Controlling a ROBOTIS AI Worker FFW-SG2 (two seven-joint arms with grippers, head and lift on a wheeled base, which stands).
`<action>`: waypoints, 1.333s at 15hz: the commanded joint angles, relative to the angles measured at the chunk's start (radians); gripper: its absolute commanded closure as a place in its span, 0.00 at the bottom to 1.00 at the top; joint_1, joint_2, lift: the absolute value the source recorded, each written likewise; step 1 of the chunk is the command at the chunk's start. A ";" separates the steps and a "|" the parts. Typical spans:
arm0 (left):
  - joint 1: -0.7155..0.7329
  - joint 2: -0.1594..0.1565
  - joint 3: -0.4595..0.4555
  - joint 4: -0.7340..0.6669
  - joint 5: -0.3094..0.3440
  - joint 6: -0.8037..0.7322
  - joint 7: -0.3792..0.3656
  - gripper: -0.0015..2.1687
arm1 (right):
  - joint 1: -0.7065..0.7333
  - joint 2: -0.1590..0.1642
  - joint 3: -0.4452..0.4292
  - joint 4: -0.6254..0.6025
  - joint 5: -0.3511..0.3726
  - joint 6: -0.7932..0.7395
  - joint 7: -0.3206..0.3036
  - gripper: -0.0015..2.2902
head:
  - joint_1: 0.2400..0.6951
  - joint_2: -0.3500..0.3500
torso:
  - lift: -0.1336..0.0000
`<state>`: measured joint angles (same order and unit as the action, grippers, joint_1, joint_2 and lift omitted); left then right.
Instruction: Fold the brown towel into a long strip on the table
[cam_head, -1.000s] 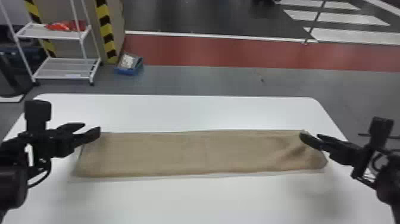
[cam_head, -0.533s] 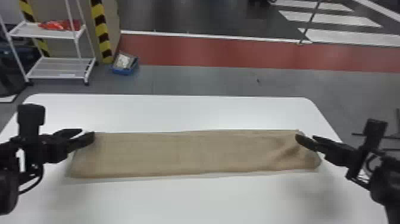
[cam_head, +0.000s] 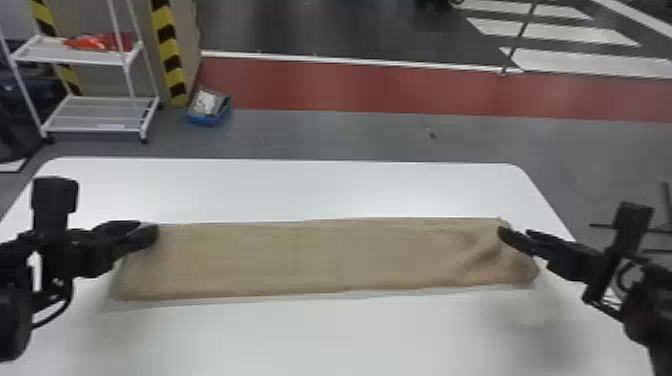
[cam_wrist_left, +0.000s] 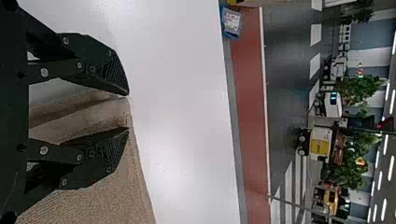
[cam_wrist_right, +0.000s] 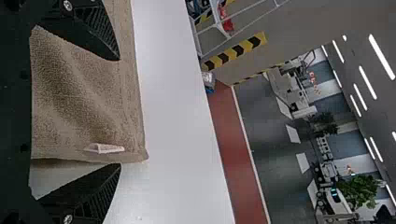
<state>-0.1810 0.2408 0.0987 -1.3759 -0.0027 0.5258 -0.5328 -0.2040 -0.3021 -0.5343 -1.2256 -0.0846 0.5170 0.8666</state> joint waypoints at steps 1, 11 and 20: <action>0.000 -0.003 -0.002 0.000 -0.006 0.014 0.001 0.33 | 0.001 -0.002 -0.003 0.000 -0.001 0.001 0.000 0.03 | 1.00 0.29 | 0.17; 0.005 -0.006 -0.001 -0.025 -0.006 0.010 0.001 0.34 | 0.006 -0.005 -0.021 -0.002 -0.004 0.016 0.000 0.04 | 1.00 0.27 | 0.17; 0.069 -0.008 0.030 -0.117 0.007 -0.011 0.024 0.60 | 0.006 -0.006 -0.029 -0.002 -0.003 0.047 0.002 0.04 | 1.00 0.27 | 0.17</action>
<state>-0.1241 0.2338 0.1238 -1.4774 0.0002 0.5207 -0.5101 -0.1979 -0.3083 -0.5641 -1.2272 -0.0883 0.5607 0.8682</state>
